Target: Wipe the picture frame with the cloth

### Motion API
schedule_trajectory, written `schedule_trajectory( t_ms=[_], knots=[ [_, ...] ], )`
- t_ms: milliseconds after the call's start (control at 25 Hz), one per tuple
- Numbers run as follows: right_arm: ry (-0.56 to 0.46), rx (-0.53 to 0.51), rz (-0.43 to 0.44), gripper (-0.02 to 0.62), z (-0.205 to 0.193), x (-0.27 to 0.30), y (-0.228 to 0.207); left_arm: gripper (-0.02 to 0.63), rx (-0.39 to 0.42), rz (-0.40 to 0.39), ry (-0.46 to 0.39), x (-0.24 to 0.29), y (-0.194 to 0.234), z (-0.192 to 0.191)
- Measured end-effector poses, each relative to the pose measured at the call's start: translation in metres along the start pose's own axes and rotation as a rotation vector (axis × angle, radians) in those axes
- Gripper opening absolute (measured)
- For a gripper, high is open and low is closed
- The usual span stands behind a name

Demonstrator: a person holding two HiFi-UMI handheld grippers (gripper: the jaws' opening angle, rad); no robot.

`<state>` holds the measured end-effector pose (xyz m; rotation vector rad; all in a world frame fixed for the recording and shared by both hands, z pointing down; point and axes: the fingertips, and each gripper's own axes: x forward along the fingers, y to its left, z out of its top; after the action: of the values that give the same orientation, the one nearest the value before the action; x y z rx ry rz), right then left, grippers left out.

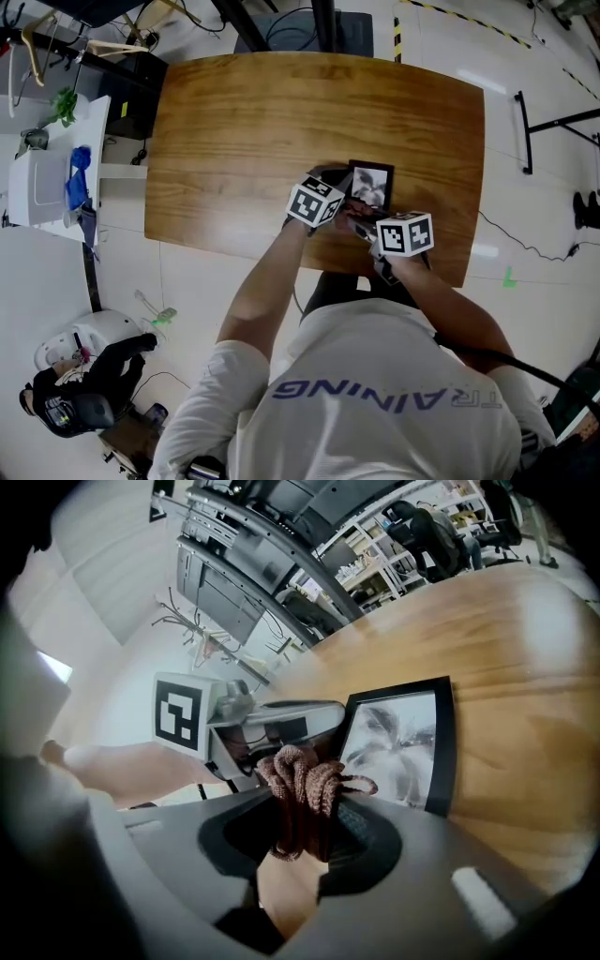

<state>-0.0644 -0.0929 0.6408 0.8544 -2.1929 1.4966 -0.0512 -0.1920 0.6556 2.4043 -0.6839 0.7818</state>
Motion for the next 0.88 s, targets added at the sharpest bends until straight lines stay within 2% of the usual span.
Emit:
schedule_trajectory(
  t_ms=[280,520,880],
  knots=[
    [0.003,0.023,-0.038,0.121,0.000,-0.009,-0.012,0.008,0.006,0.006,-0.002,0.000,0.000,0.000],
    [-0.040,0.053,-0.095,0.121,-0.007,-0.041,-0.035,0.008,0.025,0.017,-0.011,-0.001,0.000,0.000],
    [-0.091,-0.007,-0.206,0.123,-0.013,-0.089,-0.070,0.006,0.039,0.015,-0.014,0.001,0.002,0.002]
  ],
)
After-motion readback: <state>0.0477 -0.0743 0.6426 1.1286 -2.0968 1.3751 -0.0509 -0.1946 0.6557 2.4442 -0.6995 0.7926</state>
